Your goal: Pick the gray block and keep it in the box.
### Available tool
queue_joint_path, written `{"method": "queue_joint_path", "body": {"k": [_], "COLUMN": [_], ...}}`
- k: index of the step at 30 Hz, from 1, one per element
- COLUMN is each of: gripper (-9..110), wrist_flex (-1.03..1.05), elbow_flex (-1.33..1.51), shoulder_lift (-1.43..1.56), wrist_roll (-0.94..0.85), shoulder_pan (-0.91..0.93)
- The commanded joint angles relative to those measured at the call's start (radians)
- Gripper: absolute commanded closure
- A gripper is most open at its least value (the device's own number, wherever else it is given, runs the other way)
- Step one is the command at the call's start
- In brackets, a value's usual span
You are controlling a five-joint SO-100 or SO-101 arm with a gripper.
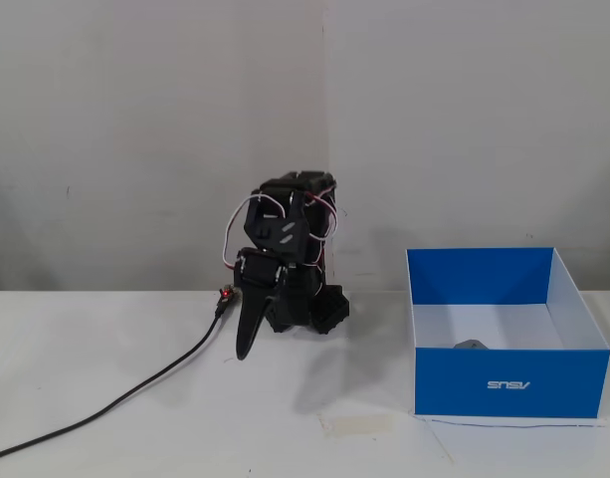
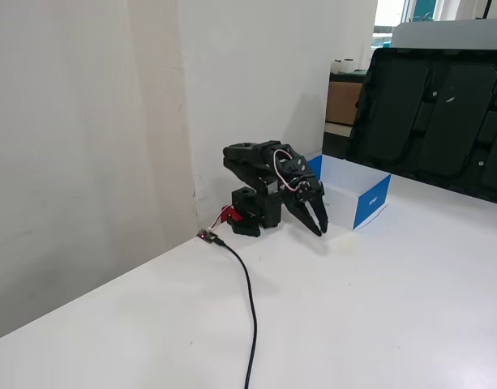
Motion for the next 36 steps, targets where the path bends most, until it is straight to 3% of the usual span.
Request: {"method": "queue_joint_path", "body": {"k": [1,6,36], "gripper": [101,101,101], "wrist_flex": [0.015,0.135,0.189], "elbow_flex": [0.074,0.175,0.259], "shoulder_lift": [0.212,0.44,0.439], "wrist_roll": [0.034,0.044,0.097], "shoulder_pan": [-0.015,-0.038,0.0]}}
